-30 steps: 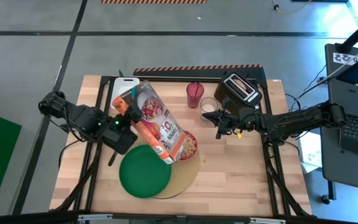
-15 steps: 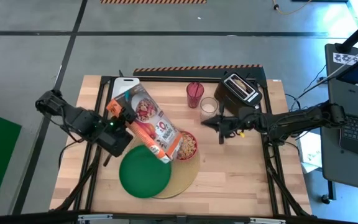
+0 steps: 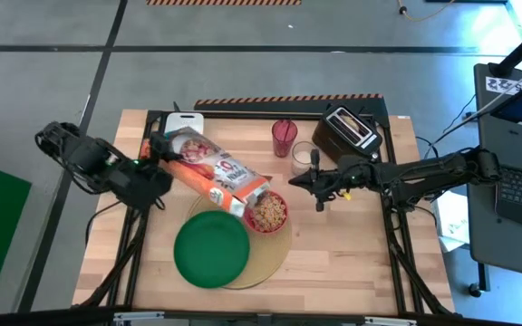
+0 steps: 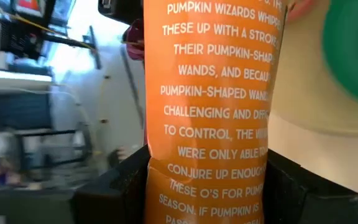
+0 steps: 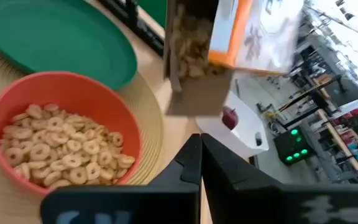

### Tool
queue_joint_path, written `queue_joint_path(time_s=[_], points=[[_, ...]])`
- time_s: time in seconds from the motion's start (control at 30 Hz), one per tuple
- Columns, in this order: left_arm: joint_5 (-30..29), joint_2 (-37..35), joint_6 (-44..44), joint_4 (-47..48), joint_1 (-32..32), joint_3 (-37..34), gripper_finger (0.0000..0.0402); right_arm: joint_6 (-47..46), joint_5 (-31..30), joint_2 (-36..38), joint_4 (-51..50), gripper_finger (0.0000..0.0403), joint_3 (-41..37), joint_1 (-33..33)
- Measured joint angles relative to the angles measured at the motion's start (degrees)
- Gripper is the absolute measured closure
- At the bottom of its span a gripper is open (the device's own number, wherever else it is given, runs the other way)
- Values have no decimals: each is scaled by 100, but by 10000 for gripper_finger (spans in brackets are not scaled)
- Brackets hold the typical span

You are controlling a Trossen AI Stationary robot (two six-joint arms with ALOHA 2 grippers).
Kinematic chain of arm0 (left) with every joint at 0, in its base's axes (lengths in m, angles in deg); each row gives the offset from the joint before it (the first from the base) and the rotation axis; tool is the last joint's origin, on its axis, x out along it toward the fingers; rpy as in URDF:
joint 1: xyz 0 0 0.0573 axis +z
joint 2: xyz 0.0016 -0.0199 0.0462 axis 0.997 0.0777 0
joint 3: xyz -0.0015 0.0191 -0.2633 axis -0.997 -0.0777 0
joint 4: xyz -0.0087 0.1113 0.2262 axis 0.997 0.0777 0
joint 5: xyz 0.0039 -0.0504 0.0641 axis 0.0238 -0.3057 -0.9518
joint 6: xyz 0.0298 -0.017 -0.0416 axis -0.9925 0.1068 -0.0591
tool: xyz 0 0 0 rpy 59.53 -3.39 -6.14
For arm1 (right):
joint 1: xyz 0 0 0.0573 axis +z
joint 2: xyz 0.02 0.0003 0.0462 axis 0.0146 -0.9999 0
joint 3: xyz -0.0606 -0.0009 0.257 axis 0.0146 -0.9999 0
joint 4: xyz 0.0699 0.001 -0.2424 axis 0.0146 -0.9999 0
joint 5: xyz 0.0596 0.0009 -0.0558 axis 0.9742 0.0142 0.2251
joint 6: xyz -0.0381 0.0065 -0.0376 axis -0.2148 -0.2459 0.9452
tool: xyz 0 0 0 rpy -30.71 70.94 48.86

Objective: Arrange a breakfast setting
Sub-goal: Pour the cereal from the box into the orange bowl

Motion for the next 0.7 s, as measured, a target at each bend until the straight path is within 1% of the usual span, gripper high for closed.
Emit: queue_joint_path(time_s=[0.13,0.23,0.3,0.43,0.53,0.6,0.7], points=[[237,-349,609,-26,-4,-98,190,30,1,4,80,397,0,0],[267,-630,1010,-89,-2,-390,190,40,-19,4,102,397,0,0],[281,-815,1230,-292,1,-631,190,87,-64,4,122,397,-3,0],[311,-1123,1198,-1161,1,-1257,190,105,-249,4,428,397,-4,0],[357,-1380,1009,-1911,-4,-1762,190,123,-257,4,586,397,-4,-12],[301,-1544,906,-2302,-2,-2064,190,119,-115,4,661,397,-7,-73],[29,-1766,821,-2704,5,-2420,190,6,256,4,635,397,-5,-220]])
